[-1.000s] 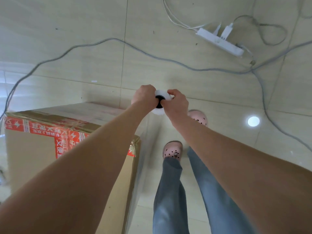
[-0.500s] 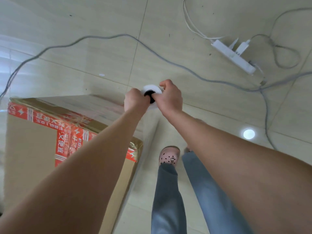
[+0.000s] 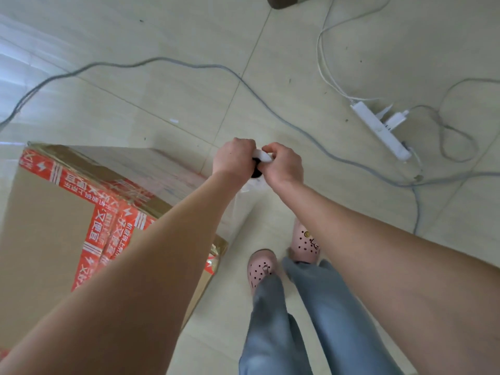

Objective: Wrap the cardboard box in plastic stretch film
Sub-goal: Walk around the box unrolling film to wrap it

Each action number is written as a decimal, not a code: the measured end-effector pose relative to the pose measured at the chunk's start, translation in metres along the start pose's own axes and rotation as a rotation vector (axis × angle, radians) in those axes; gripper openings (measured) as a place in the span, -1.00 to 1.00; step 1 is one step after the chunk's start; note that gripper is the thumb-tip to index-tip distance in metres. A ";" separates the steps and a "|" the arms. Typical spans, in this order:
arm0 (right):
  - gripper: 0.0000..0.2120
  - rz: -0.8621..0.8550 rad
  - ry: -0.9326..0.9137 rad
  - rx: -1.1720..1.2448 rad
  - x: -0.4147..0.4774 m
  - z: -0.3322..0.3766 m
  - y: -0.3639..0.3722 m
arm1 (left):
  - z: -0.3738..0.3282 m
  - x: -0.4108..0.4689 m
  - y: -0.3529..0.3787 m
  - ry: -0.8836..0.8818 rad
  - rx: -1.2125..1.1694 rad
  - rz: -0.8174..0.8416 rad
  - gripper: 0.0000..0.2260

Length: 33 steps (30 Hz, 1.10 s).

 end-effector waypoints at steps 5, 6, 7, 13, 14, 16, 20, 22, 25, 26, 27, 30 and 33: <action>-0.70 -0.007 0.064 -0.009 0.002 0.007 0.014 | 0.030 0.005 -0.001 -0.206 -0.227 -0.075 -0.91; -0.69 -0.004 0.072 0.003 0.003 0.010 0.018 | 0.037 0.007 0.000 -0.241 -0.261 -0.081 -0.92; -0.69 0.003 0.068 0.021 0.005 0.015 0.022 | 0.044 0.008 -0.001 -0.275 -0.293 -0.082 -0.92; -0.70 0.027 -0.043 -0.065 0.026 0.056 0.035 | 0.070 0.021 -0.005 -0.418 -0.507 0.006 -0.81; -0.71 0.026 -0.057 -0.111 0.030 0.063 0.035 | 0.072 0.024 -0.006 -0.408 -0.493 0.036 -0.80; -0.75 0.038 -0.072 -0.205 0.037 0.074 0.036 | 0.073 0.031 -0.012 -0.339 -0.405 0.047 -0.81; -0.74 0.050 -0.062 -0.237 0.041 0.082 0.043 | 0.066 0.044 -0.027 -0.142 -0.284 0.028 -0.76; -0.70 0.017 -0.054 -0.211 0.041 0.080 0.046 | 0.066 0.049 -0.030 -0.101 -0.237 0.052 -0.72; -0.74 0.021 -0.071 -0.226 0.043 0.084 0.053 | 0.075 0.054 -0.032 -0.117 -0.231 0.043 -0.76; -0.76 0.033 -0.085 -0.239 0.044 0.087 0.056 | 0.080 0.055 -0.031 -0.124 -0.241 0.043 -0.78; -0.77 0.044 -0.102 -0.255 0.046 0.092 0.060 | 0.084 0.056 -0.031 -0.140 -0.271 0.041 -0.83; -0.74 0.062 -0.157 -0.303 0.053 0.108 0.070 | 0.098 0.060 -0.031 -0.233 -0.408 0.031 -0.97; -0.70 0.073 -0.168 -0.274 0.060 0.124 0.081 | 0.115 0.065 -0.032 -0.364 -0.574 0.026 -0.93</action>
Point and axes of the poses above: each hand's wrist, its own x-axis towards the middle knuckle, its own y-axis out of the palm, z = x × y, the point moved 4 cm from there along x, towards the middle knuckle, and after that the axes turned 6 degrees about x, right-handed, at the moved point
